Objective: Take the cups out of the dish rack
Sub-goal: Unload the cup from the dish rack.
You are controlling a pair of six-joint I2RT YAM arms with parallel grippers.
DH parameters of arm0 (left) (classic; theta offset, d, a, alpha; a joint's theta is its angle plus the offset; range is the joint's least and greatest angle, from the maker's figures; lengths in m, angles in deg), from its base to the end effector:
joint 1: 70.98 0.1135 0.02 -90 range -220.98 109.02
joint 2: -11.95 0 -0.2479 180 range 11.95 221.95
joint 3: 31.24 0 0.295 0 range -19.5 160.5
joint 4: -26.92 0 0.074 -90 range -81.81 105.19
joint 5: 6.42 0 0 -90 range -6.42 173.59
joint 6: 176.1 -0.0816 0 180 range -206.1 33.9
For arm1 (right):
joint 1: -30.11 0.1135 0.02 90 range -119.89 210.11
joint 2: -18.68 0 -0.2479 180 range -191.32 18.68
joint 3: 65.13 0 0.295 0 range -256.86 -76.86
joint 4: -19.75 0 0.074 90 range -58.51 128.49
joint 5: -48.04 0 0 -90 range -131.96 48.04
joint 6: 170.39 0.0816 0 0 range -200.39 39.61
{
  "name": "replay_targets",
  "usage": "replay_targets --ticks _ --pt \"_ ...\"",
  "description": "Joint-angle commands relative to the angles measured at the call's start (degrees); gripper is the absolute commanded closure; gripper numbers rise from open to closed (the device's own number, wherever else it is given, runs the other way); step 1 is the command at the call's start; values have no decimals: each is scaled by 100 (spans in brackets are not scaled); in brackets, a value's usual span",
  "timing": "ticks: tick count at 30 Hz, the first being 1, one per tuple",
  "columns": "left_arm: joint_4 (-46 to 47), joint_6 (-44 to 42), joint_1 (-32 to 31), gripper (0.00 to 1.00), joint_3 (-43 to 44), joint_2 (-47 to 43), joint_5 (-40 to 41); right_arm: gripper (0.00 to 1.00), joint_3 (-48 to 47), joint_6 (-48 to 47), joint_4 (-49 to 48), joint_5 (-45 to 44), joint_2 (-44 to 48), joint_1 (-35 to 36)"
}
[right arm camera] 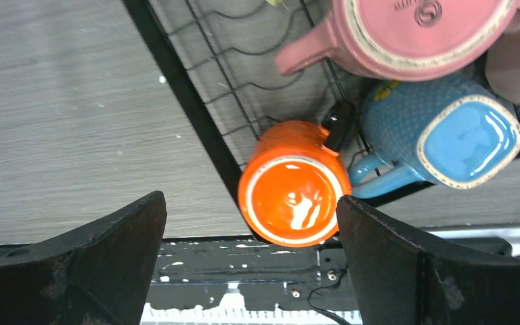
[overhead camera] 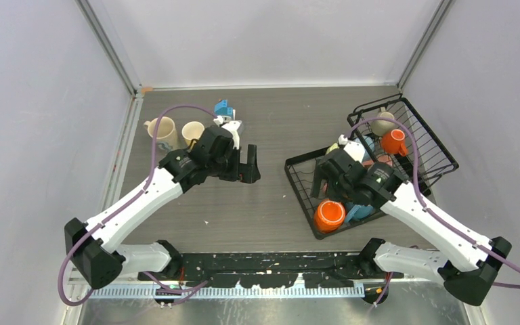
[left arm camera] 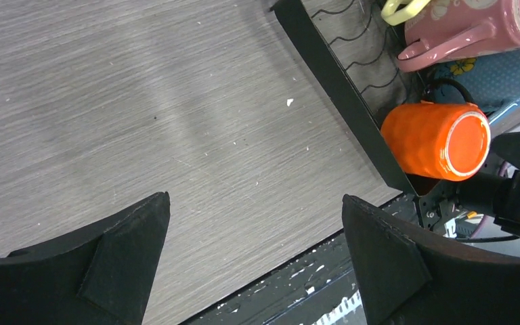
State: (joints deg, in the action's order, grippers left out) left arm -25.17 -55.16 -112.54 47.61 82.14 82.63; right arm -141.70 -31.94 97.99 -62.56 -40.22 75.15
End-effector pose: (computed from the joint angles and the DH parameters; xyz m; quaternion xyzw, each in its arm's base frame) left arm 0.2540 -0.2270 0.2842 0.0883 0.9143 -0.2399 0.3143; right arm 0.1948 0.1544 0.2843 0.0737 0.9498 0.0635 0.2972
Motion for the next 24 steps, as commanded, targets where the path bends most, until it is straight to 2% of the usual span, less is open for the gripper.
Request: replay_targets --ticks 1,24 --pt "382 121 -28 0 -115 -294 -297 0 329 645 143 -599 -24 255" --pt "331 123 -27 0 -143 -225 -388 0 1587 713 -642 -286 -228 378"
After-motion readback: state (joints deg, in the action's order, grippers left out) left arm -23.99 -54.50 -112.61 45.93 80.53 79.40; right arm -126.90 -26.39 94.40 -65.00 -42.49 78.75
